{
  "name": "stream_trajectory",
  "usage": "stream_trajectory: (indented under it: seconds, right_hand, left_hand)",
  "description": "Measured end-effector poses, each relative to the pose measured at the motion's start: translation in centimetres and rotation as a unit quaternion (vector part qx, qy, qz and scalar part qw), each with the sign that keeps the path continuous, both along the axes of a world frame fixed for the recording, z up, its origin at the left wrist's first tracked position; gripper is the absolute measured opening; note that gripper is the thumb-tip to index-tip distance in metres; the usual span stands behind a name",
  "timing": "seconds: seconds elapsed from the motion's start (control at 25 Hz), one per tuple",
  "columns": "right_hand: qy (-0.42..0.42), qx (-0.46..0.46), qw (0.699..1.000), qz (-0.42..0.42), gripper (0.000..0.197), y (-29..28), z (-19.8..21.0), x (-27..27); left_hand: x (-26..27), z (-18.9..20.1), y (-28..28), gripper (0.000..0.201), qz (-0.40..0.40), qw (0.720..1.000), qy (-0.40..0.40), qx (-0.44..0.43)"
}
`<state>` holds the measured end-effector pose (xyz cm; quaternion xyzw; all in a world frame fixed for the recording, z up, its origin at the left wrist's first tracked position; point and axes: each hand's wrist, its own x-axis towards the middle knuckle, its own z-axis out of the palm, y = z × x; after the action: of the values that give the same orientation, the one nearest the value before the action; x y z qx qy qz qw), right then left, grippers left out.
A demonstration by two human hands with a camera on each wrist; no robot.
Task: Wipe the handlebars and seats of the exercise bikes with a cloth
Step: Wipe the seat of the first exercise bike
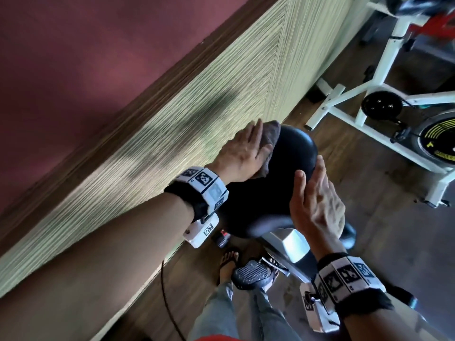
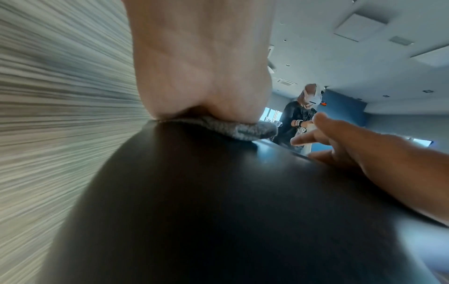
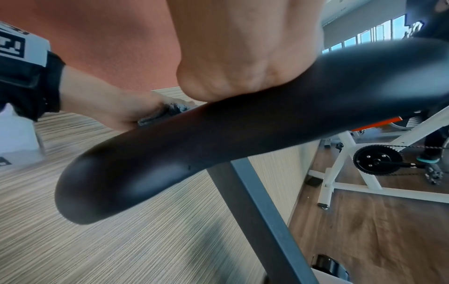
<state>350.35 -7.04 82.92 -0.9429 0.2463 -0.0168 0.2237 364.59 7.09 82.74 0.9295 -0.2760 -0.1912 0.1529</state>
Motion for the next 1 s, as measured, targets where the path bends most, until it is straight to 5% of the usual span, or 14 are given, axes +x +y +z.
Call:
stream_trajectory:
  seconds: [0.12, 0.36, 0.56, 1.0]
  right_hand:
    - [-0.002, -0.023, 1.000, 0.010, 0.081, 0.2, 0.0, 0.1]
    - [-0.020, -0.081, 0.993, 0.087, 0.071, 0.4, -0.9, 0.7]
    - [-0.018, -0.076, 0.993, 0.083, 0.074, 0.4, -1.2, 0.7]
    - [-0.029, -0.066, 0.995, 0.068, 0.071, 0.3, -1.8, 0.8]
  left_hand:
    - [-0.6, -0.6, 1.0, 0.078, 0.092, 0.995, 0.007, 0.022]
    - [0.2, -0.1, -0.1, 0.052, 0.177, 0.984, 0.033, -0.014]
    - [1.1, 0.9, -1.0, 0.062, 0.091, 0.995, 0.034, -0.024]
    - [0.1, 0.4, 2.3, 0.048, 0.177, 0.973, 0.131, -0.066]
